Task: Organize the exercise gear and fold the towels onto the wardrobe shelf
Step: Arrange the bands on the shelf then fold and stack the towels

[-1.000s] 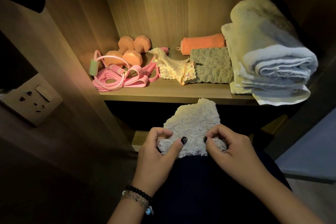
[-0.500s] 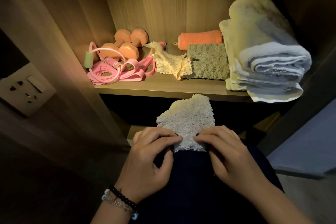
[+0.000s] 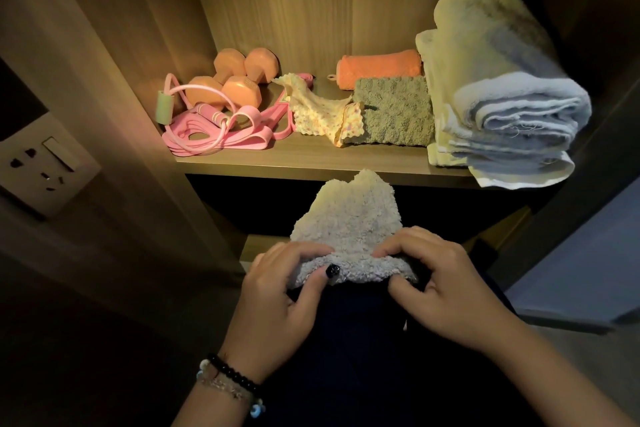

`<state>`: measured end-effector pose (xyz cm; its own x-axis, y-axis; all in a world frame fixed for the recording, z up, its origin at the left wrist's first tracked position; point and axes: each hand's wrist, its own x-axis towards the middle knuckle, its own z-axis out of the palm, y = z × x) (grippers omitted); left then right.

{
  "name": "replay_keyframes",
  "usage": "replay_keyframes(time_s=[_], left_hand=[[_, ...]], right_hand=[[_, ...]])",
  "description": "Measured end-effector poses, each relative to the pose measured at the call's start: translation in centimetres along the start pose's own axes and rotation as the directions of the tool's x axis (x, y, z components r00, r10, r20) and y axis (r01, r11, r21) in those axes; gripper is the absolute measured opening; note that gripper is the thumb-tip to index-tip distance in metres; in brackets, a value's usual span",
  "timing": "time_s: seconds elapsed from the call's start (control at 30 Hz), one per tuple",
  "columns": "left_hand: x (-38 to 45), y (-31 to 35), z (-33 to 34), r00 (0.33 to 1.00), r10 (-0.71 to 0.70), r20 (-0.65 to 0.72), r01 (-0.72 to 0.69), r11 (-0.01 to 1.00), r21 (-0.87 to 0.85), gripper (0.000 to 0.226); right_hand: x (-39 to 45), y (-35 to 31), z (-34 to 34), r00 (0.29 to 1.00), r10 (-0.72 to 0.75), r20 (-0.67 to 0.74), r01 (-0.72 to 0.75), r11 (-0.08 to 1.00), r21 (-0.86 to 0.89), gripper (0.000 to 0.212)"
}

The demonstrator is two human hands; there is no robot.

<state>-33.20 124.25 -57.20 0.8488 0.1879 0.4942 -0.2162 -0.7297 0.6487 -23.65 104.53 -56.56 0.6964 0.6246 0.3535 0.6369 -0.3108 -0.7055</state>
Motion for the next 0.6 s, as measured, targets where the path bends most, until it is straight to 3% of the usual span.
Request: replay_keyframes(time_s=[0.2, 0.4, 0.5, 0.6], left_hand=[[0.9, 0.6, -0.2, 0.961, -0.277, 0.011, 0.273, 0.937, -0.218, 0.011], [2.1, 0.7, 1.3, 0.898, -0.432, -0.080, 0.415, 0.895, -0.164, 0.013], [2.4, 0.5, 1.3, 0.938, -0.305, -0.166, 0.305, 0.952, -0.023, 0.018], [2.4, 0.0, 1.1, 0.989, -0.024, -0.143, 0.055, 0.976, 0.212, 0.022]], right_hand=[[-0.7, 0.3, -0.8, 0.977, 0.211, -0.025, -0.194, 0.937, 0.291, 0.027], [1.0, 0.2, 1.3, 0.900, 0.359, -0.249, -0.295, 0.920, 0.259, 0.019], [1.5, -0.3, 2.1, 0.901, 0.254, -0.351, -0.244, 0.967, 0.073, 0.015], [1.3, -0.4, 2.3, 0.932, -0.106, -0.346, -0.011, 0.947, -0.321, 0.009]])
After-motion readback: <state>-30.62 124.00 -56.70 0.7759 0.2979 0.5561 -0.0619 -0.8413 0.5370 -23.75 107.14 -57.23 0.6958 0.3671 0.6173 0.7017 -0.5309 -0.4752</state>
